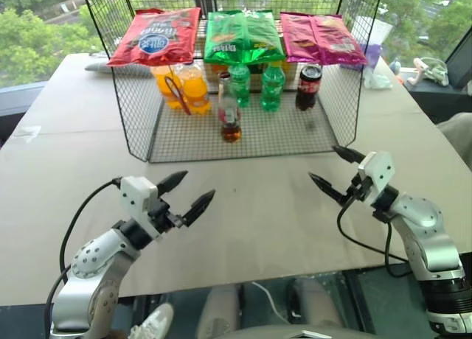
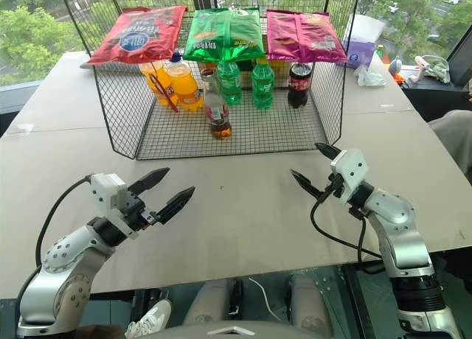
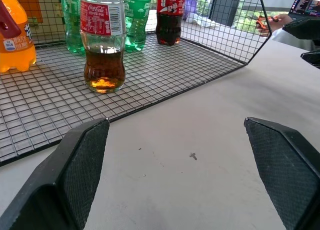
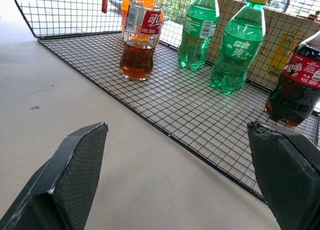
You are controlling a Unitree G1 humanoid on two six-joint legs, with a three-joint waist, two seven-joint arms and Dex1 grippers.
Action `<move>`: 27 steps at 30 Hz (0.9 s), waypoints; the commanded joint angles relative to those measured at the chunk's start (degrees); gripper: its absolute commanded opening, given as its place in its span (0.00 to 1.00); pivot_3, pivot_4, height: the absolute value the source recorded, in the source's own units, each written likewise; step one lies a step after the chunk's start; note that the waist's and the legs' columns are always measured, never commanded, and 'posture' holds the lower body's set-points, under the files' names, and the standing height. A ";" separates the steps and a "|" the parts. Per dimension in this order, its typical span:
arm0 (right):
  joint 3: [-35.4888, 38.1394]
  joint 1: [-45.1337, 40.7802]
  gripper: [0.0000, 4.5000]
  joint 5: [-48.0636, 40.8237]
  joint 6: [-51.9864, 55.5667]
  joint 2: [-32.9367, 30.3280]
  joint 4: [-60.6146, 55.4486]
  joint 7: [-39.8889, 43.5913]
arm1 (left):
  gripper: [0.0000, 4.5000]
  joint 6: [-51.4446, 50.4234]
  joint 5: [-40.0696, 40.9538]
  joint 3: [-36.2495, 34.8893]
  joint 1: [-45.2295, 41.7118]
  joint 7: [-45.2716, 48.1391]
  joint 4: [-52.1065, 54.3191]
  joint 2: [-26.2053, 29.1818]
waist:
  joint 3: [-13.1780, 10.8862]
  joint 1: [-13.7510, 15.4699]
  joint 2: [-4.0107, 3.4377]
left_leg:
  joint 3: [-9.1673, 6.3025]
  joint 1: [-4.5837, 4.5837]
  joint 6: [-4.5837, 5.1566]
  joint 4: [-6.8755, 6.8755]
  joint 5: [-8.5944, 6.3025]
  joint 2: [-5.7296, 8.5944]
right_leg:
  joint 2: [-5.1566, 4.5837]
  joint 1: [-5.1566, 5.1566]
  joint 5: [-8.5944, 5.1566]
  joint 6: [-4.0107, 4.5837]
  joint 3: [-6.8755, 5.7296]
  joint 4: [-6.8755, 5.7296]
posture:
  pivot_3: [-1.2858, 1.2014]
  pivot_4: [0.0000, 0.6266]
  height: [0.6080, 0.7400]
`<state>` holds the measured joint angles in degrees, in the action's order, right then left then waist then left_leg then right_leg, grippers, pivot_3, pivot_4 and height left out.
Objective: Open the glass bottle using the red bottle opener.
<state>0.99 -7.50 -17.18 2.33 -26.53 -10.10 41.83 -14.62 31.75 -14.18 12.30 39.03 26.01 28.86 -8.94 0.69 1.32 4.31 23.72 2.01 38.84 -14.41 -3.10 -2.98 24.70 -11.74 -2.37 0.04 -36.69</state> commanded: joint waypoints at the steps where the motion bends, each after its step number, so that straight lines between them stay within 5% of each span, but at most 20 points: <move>1: 1.75 -0.07 1.00 -0.89 -1.20 0.24 -1.58 -0.72 | 0.99 -0.67 1.04 -1.18 -1.60 -1.54 2.20 0.13 | 0.00 0.03 0.00 | 0.00 0.00 0.00 0.00 0.00 0.00 | 0.00 0.00 0.00 0.00 0.00 0.00 | 0.52 0.24 1.00; 13: 0.26 -1.69 1.00 -4.94 -1.75 4.21 -9.31 -2.02 | 0.99 -5.59 1.49 -2.70 -10.92 -11.44 -1.33 -2.91 | -0.01 -0.08 0.00 | -0.02 -0.01 0.00 0.00 0.00 0.00 | 0.03 -0.01 0.01 -0.01 0.00 -0.02 | 0.52 0.24 1.00; 27: -2.35 -3.35 1.00 -9.62 1.03 4.93 -20.70 -1.76 | 0.99 -7.76 -5.54 -1.90 -28.73 -21.63 -18.14 -3.70 | -0.01 0.06 0.05 | -0.03 0.05 0.00 0.01 0.01 0.03 | 0.03 -0.01 0.08 -0.12 -0.03 0.01 | 0.52 0.24 1.00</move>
<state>-1.51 -10.94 -25.55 3.14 -21.19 -27.45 40.39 -23.22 26.90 -15.50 -14.61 18.22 7.86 25.16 -8.95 0.75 1.37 4.27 23.77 2.01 38.85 -14.40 -3.07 -2.95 24.68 -11.67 -2.48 0.00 -36.69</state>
